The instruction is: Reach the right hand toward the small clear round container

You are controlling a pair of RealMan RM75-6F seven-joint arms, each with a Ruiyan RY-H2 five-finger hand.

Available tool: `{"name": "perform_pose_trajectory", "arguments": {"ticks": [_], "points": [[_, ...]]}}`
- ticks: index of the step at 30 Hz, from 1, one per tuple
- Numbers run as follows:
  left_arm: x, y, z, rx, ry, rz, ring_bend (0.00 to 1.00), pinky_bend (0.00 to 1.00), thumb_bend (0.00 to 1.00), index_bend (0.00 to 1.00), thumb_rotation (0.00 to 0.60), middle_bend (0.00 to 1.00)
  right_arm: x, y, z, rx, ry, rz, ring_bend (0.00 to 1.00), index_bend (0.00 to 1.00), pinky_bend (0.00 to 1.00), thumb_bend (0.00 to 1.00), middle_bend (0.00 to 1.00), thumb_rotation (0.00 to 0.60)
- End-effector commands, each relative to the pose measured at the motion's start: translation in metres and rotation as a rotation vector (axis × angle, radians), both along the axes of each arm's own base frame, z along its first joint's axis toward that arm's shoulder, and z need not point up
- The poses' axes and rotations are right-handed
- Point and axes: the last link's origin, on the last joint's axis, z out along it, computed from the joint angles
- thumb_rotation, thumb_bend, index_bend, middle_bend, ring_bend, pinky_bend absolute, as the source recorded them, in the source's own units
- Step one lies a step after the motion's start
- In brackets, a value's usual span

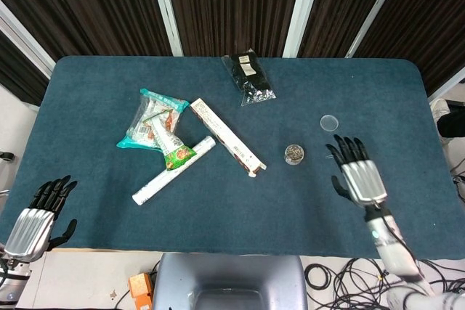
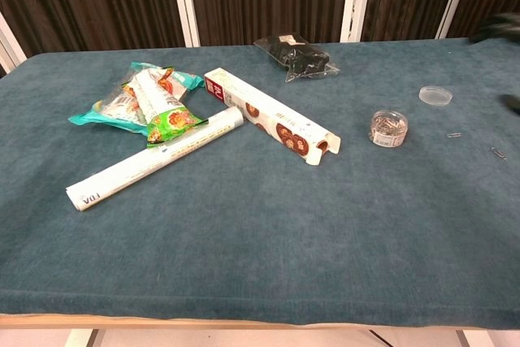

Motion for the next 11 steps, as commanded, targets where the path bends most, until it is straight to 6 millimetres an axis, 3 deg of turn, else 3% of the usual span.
{"name": "perform_pose_trajectory", "arguments": {"ticks": [1, 5, 11], "points": [[0.0, 0.0, 0.001, 0.006, 0.0, -0.002, 0.0, 0.08, 0.43, 0.0, 0.6, 0.0, -0.039, 0.072, 0.039, -0.092, -0.026, -0.107, 0.0, 0.07, 0.0, 0.33, 0.0, 0.6], [0.001, -0.001, -0.001, 0.007, 0.008, -0.009, 0.0, 0.08, 0.43, 0.0, 0.6, 0.0, -0.047, 0.083, 0.051, -0.121, -0.023, -0.121, 0.0, 0.04, 0.0, 0.32, 0.0, 0.6], [0.002, 0.002, -0.005, 0.006, 0.021, -0.006, 0.0, 0.08, 0.43, 0.0, 0.6, 0.0, -0.049, 0.086, 0.052, -0.098, -0.03, -0.13, 0.0, 0.03, 0.0, 0.32, 0.0, 0.6]]}}
